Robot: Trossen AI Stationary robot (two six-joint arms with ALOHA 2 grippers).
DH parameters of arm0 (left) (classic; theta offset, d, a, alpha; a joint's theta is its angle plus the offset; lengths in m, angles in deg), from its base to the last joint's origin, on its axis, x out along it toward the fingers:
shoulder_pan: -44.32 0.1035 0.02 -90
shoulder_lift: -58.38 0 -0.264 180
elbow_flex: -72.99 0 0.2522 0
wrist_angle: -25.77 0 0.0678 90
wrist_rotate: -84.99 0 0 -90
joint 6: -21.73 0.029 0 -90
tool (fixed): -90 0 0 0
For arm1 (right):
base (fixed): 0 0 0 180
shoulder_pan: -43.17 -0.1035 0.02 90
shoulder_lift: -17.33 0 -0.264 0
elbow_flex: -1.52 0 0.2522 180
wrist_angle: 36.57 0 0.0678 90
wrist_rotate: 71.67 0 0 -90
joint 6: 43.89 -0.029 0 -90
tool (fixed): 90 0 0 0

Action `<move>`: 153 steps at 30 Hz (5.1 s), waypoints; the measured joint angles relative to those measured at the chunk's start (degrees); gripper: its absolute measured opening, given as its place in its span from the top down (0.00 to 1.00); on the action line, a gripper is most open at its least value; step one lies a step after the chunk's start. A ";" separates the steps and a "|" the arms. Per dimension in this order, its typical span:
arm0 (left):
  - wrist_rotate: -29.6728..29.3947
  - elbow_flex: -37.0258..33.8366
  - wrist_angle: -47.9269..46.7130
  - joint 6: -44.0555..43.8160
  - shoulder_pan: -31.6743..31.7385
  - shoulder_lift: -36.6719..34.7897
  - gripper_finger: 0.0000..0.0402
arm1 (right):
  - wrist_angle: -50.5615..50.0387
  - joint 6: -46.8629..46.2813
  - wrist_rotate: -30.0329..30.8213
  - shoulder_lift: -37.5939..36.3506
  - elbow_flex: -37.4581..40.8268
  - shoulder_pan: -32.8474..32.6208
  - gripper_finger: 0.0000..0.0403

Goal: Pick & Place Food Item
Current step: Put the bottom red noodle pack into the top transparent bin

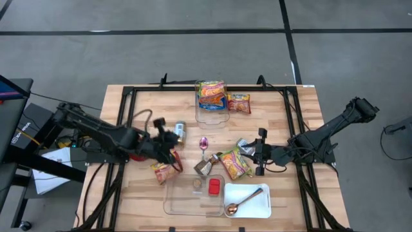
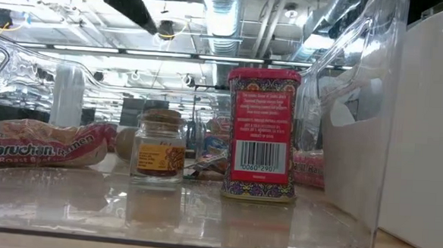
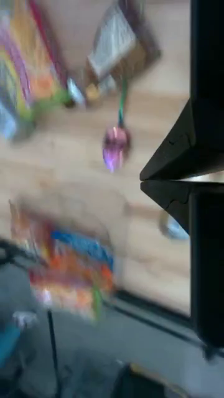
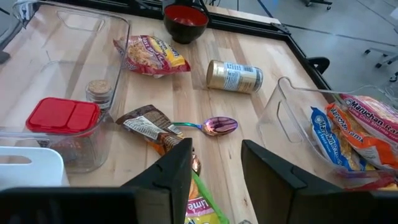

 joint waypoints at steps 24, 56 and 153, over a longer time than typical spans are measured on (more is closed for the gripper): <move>38.37 -25.26 12.78 -4.07 9.55 -12.26 0.64 | -1.53 0.28 0.11 0.00 0.00 0.19 0.67; 37.58 -29.04 22.04 -21.44 -4.49 -1.44 0.73 | -2.75 0.00 0.20 0.00 0.00 0.17 0.67; 39.85 -1.34 53.97 68.87 38.50 21.80 1.00 | -5.46 -0.87 0.20 0.02 0.04 0.17 0.67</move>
